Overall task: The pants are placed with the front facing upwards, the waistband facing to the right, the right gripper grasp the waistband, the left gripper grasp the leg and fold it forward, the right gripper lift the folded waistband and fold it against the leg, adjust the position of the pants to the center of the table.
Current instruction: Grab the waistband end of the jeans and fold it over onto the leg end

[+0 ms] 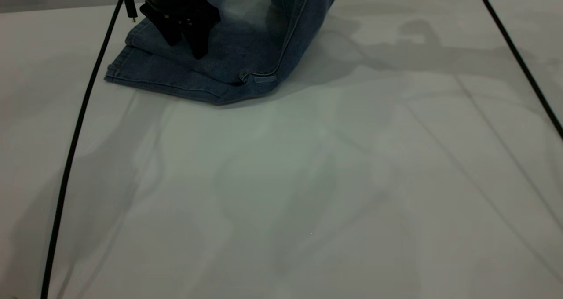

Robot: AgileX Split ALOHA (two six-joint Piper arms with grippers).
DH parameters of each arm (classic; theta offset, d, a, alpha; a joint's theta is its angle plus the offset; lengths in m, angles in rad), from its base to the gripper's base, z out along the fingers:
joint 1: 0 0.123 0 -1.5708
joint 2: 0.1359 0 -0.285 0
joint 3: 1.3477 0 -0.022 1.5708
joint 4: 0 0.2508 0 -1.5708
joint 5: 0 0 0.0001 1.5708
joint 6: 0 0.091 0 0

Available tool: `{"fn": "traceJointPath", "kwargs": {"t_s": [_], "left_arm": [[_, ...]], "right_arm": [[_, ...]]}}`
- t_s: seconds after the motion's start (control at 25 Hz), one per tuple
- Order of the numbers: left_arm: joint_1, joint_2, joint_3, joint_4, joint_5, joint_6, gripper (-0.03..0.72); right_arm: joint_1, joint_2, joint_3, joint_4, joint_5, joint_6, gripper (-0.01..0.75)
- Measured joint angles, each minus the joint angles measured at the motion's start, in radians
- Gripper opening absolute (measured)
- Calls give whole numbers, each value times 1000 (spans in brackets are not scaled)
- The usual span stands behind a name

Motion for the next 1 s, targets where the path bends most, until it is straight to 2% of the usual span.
{"fn": "traceJointPath", "kwargs": {"t_s": [0.48, 0.68, 1.0], "left_arm": [[0, -3, 0, -2, 16, 0, 481], [0, -36, 0, 7, 56, 0, 481], [25, -157, -45, 40, 54, 3, 481]], "right_arm": [[130, 1, -67, 10, -28, 17, 60], [131, 1, -69, 16, -36, 20, 60], [137, 1, -69, 15, -35, 23, 60]]}}
